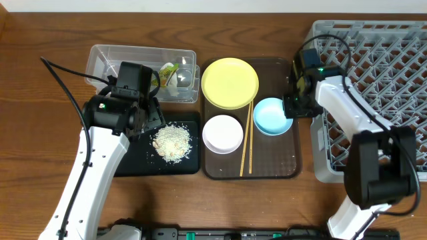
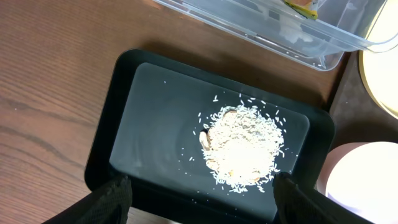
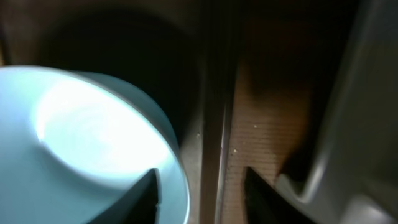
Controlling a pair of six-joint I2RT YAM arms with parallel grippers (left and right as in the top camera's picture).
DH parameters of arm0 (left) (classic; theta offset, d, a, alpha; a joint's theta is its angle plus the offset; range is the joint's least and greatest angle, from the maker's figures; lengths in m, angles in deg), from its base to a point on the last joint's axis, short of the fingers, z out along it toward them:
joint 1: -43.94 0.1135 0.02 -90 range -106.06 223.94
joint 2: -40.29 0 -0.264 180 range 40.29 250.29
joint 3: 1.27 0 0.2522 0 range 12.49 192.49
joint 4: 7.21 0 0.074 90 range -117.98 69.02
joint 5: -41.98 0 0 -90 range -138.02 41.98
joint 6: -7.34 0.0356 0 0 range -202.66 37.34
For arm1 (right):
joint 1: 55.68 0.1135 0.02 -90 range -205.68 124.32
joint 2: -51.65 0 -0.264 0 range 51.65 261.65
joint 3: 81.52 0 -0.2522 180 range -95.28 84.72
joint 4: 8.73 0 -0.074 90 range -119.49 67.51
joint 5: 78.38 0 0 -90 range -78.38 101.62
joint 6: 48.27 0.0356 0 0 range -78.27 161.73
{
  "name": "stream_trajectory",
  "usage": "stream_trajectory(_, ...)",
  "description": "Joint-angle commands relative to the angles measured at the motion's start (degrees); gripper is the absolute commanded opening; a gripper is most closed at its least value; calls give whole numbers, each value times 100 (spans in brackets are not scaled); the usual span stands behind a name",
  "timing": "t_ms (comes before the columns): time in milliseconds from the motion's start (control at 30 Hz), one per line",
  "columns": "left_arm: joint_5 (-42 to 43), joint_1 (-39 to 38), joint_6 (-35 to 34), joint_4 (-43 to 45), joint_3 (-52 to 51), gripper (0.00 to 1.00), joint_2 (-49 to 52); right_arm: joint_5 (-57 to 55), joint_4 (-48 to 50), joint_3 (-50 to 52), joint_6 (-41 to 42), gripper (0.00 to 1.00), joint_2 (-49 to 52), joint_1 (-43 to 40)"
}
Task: Sort waste into correct bins and load items into the dishwasher rack
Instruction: 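Grasp the light-blue bowl with the right gripper and move it to the rack, then set the light-blue bowl in the rack's back corner, release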
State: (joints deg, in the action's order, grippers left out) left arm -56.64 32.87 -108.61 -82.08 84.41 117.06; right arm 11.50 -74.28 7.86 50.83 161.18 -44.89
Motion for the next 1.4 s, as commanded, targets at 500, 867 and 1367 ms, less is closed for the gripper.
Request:
stream_trajectory(500, -127, 17, -94, -17, -35, 76, 39, 35, 120, -146, 55, 1, -175, -2)
stream_trajectory(867, -127, 17, -96, -13, -35, 77, 39, -2312, 1357, -389, -627, 1, -1919, -492)
stream_trajectory(1367, -94, 17, -98, -9, -35, 77, 39, -5040, 4496, -385, -2203, 1, -1200, -874)
